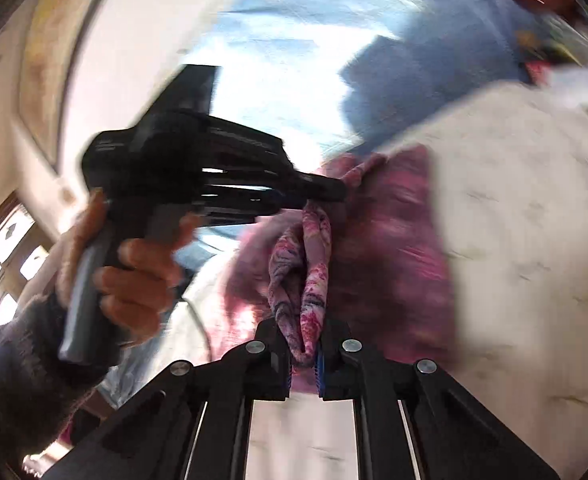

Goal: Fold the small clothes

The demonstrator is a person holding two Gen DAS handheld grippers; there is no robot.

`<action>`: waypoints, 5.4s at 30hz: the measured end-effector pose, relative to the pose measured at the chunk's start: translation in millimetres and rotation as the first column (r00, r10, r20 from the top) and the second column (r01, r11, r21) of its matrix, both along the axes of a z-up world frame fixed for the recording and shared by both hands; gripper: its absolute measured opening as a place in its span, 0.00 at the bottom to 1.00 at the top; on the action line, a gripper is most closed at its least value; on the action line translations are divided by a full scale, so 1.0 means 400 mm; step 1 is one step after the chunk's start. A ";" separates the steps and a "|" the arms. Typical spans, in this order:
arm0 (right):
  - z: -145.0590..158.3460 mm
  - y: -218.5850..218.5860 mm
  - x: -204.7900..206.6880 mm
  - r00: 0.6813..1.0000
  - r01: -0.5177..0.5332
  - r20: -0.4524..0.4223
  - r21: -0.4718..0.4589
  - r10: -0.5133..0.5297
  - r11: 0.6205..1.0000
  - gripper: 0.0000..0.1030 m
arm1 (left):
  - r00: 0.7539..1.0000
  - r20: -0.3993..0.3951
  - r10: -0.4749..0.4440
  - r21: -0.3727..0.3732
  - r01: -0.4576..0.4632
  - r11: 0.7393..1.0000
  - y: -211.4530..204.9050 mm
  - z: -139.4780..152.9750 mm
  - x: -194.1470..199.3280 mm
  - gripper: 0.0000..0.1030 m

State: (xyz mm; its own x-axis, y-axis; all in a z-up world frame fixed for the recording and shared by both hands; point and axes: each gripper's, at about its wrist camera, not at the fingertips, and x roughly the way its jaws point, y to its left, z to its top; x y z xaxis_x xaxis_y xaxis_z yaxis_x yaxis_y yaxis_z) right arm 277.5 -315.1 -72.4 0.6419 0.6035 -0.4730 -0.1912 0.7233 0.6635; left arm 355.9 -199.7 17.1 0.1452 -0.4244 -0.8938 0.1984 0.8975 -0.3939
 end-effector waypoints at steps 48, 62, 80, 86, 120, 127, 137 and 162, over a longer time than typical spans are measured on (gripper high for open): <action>0.000 -0.005 0.223 0.987 -0.115 -0.130 -0.184 0.092 0.976 0.38 | 0.959 0.050 0.277 -0.091 -0.272 0.958 0.319 -0.064 -0.202 0.53; 0.018 0.063 0.122 0.981 -0.193 -0.061 -0.352 0.184 0.916 0.34 | 0.972 0.148 0.182 0.032 -0.189 0.982 0.242 -0.032 -0.292 0.55; -0.026 0.002 0.377 0.957 -0.241 -0.163 0.019 0.241 0.970 0.84 | 0.961 -0.036 0.274 -0.252 -0.274 0.928 0.307 -0.078 -0.035 0.77; -0.029 0.056 0.382 0.967 -0.234 -0.137 -0.129 0.216 0.964 0.52 | 0.962 0.056 0.268 -0.169 -0.255 0.952 0.257 -0.065 -0.031 0.55; 0.032 0.258 -0.063 0.967 -0.251 -0.127 -0.302 0.222 0.920 0.53 | 0.928 0.215 0.303 0.044 -0.320 0.947 0.414 -0.010 -0.503 0.57; 0.038 0.269 -0.165 0.962 -0.271 -0.100 -0.406 0.253 0.873 0.61 | 0.926 0.241 0.292 0.070 -0.317 0.946 0.401 -0.001 -0.539 0.57; 0.001 0.249 -0.210 0.978 -0.193 -0.166 -0.509 0.125 0.839 0.78 | 0.922 0.295 0.250 0.158 -0.305 0.939 0.393 0.029 -0.611 0.58; 0.119 0.296 -0.435 1.000 -0.027 -0.015 -0.809 0.025 0.587 0.90 | 0.918 0.387 0.087 0.375 -0.243 0.895 0.326 0.038 -0.884 0.69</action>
